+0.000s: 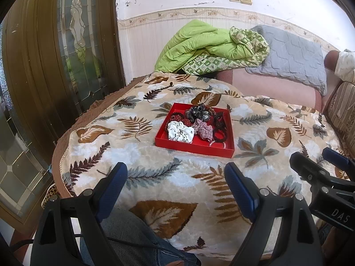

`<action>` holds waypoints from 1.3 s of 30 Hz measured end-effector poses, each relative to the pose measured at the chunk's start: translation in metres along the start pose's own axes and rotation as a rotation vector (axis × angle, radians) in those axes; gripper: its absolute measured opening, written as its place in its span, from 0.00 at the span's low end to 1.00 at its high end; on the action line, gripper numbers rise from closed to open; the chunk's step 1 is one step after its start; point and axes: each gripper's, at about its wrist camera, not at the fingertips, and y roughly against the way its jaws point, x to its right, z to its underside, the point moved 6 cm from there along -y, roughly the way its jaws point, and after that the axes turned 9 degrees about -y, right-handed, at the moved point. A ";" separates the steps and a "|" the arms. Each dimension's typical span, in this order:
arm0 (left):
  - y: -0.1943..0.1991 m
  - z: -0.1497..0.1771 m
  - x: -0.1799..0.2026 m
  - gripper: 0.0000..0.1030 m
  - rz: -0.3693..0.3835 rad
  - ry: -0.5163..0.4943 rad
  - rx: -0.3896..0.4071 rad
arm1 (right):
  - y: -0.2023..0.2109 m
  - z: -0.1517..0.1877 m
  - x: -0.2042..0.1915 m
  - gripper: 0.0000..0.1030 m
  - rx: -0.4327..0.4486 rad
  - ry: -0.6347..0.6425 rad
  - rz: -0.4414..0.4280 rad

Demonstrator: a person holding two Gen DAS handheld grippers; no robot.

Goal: Organize jewelry

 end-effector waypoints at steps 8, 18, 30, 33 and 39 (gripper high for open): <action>-0.003 0.004 -0.003 0.86 -0.008 -0.008 -0.013 | 0.001 -0.002 0.001 0.95 0.003 -0.003 0.000; -0.003 0.005 -0.004 0.86 -0.008 -0.010 -0.013 | 0.000 -0.002 0.000 0.95 -0.001 -0.004 0.003; -0.005 0.004 -0.005 0.86 -0.007 -0.011 -0.013 | -0.001 -0.001 -0.002 0.95 -0.002 -0.007 0.005; -0.005 0.004 -0.005 0.86 -0.007 -0.014 -0.013 | -0.001 -0.001 -0.001 0.95 -0.001 -0.006 0.006; -0.006 0.002 -0.007 0.86 -0.009 -0.013 -0.013 | -0.001 -0.001 -0.001 0.95 -0.002 -0.007 0.004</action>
